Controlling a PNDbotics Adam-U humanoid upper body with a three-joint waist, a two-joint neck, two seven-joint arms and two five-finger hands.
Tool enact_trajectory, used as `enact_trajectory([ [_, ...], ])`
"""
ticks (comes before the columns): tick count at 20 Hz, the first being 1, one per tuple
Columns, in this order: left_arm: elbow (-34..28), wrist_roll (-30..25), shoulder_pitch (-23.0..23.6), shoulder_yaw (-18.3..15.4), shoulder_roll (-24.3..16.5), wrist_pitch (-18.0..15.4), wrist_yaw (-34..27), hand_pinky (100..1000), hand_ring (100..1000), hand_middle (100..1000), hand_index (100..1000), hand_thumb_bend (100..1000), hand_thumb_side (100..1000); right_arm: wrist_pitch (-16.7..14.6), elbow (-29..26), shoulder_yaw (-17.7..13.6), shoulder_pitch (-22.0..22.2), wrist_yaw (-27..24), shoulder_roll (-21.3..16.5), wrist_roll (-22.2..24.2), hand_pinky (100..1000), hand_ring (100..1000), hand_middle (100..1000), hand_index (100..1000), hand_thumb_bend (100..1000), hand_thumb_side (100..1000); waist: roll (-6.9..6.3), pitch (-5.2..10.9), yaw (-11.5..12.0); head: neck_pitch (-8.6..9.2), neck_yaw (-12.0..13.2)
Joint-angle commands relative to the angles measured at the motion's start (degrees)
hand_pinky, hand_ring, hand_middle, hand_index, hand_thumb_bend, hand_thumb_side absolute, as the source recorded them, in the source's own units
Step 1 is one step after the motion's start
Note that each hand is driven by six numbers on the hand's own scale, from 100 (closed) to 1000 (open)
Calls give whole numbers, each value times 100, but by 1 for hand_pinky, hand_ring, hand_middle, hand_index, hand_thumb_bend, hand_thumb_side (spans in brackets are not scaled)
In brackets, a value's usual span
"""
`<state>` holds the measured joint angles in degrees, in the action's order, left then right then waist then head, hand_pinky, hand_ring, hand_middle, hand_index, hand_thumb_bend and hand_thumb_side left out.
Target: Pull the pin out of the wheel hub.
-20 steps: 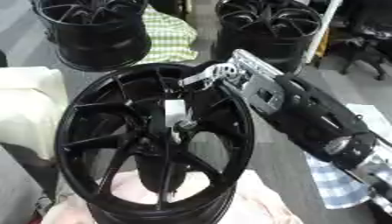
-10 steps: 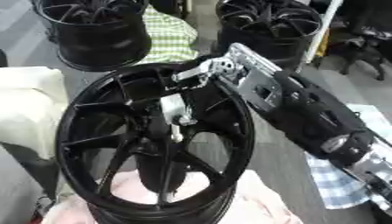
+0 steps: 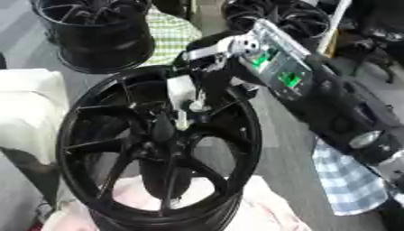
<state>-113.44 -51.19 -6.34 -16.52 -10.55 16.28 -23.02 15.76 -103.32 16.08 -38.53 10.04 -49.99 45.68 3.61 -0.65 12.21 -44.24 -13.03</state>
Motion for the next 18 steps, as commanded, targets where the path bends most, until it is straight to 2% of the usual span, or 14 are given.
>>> enact_trajectory([
  [1,-115,-77,-3,-89,-85,82,47,443,100,458,754,100,709,134,-420,-853,601,-608,-927,-759,592,561,530,612,100,170,-18,84,-83,12,143],
  [3,-115,-77,9,-133,-82,66,64,444,100,457,754,100,709,102,-602,-1438,1490,-838,-1258,-1465,597,566,535,620,100,174,-22,70,-164,12,220],
  [5,-115,-77,31,-197,-79,36,86,444,100,460,753,100,709,90,-640,-2059,2527,-853,-1233,-2308,603,575,546,635,105,178,-35,47,-261,12,324],
  [6,-115,-77,44,-225,-83,15,101,444,100,460,753,100,709,98,-566,-2359,3049,-826,-1072,-2786,610,585,562,655,124,180,-37,34,-309,12,364],
  [8,-115,-77,64,-257,-92,-23,132,443,100,462,753,100,710,151,-273,-2874,3999,-750,-577,-3853,712,692,707,809,285,271,-36,13,-392,12,409],
  [10,-115,-77,74,-264,-97,-57,158,443,100,464,753,100,711,194,-9,-3149,4753,-652,17,-4772,781,771,804,904,408,356,-34,-7,-440,12,420],
  [11,-113,-77,74,-265,-94,-72,168,444,100,465,753,100,711,195,79,-3221,5041,-621,358,-5124,809,804,843,929,432,376,-37,-17,-448,12,418],
  [14,-98,-77,82,-276,-63,-111,196,444,100,465,753,100,714,126,340,-3445,5470,-637,1600,-6237,828,825,863,930,460,384,-75,-44,-471,12,430],
  [16,-82,-77,104,-286,-42,-143,223,444,100,465,753,100,714,-40,524,-3483,5474,-691,2306,-7144,819,813,847,915,462,378,-104,-48,-483,12,443],
  [18,-60,-77,131,-294,-34,-185,243,443,100,465,753,100,711,-313,667,-3354,5367,-865,2848,-7868,786,779,819,890,418,351,-137,-39,-518,12,464],
])
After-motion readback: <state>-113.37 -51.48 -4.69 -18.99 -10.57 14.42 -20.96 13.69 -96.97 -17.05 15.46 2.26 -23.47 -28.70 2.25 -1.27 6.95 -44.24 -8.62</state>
